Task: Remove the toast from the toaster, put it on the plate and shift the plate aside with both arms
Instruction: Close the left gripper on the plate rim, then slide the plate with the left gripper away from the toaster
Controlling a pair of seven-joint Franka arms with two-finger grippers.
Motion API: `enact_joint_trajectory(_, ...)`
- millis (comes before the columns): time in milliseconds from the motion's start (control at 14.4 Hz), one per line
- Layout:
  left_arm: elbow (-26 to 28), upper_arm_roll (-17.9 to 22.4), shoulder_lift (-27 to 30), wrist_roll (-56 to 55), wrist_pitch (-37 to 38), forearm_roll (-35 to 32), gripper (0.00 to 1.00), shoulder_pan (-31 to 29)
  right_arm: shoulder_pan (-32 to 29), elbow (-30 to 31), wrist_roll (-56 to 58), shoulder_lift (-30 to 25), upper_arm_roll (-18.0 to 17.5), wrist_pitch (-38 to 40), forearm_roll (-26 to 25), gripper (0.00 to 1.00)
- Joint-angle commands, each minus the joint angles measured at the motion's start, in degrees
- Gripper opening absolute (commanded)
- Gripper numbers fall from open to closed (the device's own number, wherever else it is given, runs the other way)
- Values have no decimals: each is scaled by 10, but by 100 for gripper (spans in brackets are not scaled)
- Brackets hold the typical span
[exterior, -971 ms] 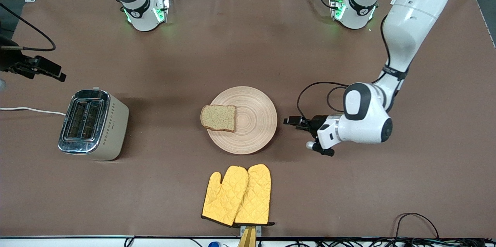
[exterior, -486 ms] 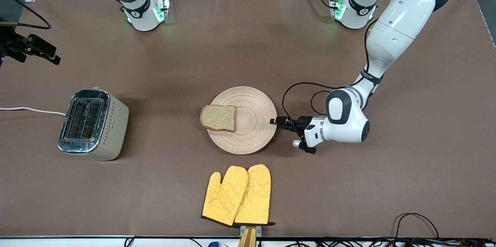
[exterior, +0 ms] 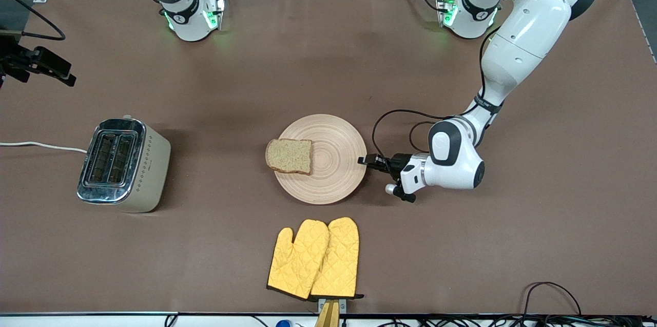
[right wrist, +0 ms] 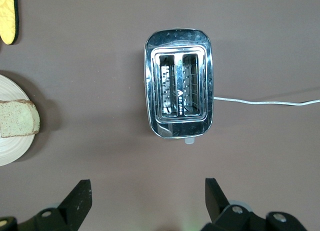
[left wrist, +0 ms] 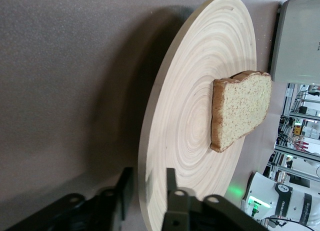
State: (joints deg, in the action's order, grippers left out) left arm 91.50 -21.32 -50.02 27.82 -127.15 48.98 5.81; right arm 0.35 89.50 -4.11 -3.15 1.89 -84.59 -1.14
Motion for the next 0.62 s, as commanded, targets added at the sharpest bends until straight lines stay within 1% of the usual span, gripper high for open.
enact_joint_trajectory(0, 3, -4, -1, 11, -8, 11, 14, -1, -11, 5, 2, -4, -10, 1, -9, 100)
enact_joint_trajectory(139, 2, -4, -1, 11, -8, 11, 2, 0, -12, 5, 2, -4, -9, 2, -9, 100)
enact_joint_trajectory(278, 1, -4, 0, 11, -8, 10, 0, 0, -13, 6, 2, -4, -9, 3, -9, 100)
enact_joint_trajectory(555, -2, -6, 8, 11, -7, 10, 0, -7, -14, 6, 2, -4, -9, 3, -9, 100)
